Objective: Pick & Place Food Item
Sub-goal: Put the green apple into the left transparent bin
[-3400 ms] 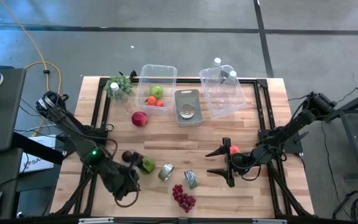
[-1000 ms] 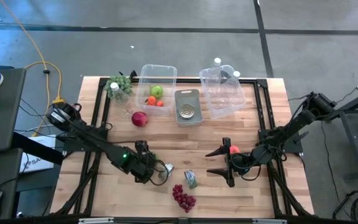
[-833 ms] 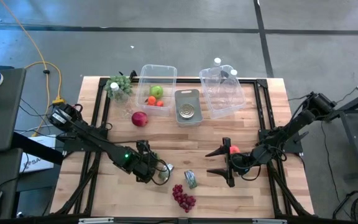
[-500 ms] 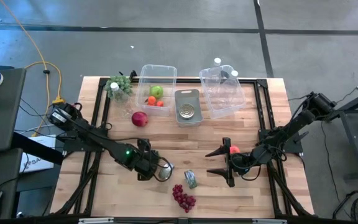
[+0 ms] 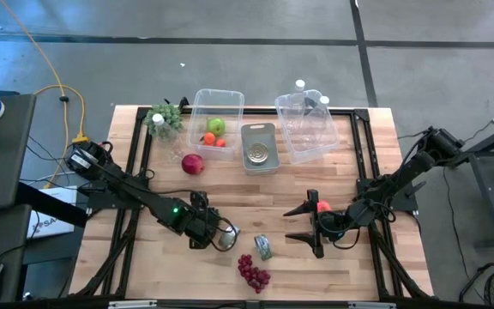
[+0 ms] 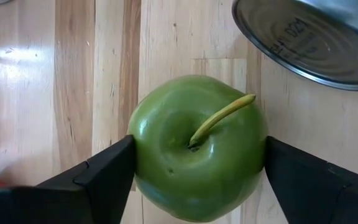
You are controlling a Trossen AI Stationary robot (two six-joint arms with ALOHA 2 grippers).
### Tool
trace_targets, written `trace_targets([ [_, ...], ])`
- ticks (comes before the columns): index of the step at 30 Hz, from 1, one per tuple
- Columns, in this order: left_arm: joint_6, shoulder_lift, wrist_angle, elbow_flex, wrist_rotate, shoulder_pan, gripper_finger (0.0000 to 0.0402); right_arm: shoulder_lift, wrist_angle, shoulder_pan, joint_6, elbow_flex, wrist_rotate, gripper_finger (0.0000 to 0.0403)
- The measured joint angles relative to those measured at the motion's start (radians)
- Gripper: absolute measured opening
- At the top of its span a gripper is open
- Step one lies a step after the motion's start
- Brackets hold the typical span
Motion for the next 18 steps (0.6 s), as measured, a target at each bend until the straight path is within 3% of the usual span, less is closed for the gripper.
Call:
trace_targets([
  [12, 0.025, -0.002, -0.001, -0.001, -0.004, 0.0, 0.0288, 0.0, 0.0, 0.0, -0.001, 0.0, 0.0, 0.0258],
  [18, 0.075, -0.075, -0.021, 0.027, 0.006, 0.001, 0.0287, 0.0, 0.009, 0.0, -0.002, 0.0, 0.0, 0.0258],
])
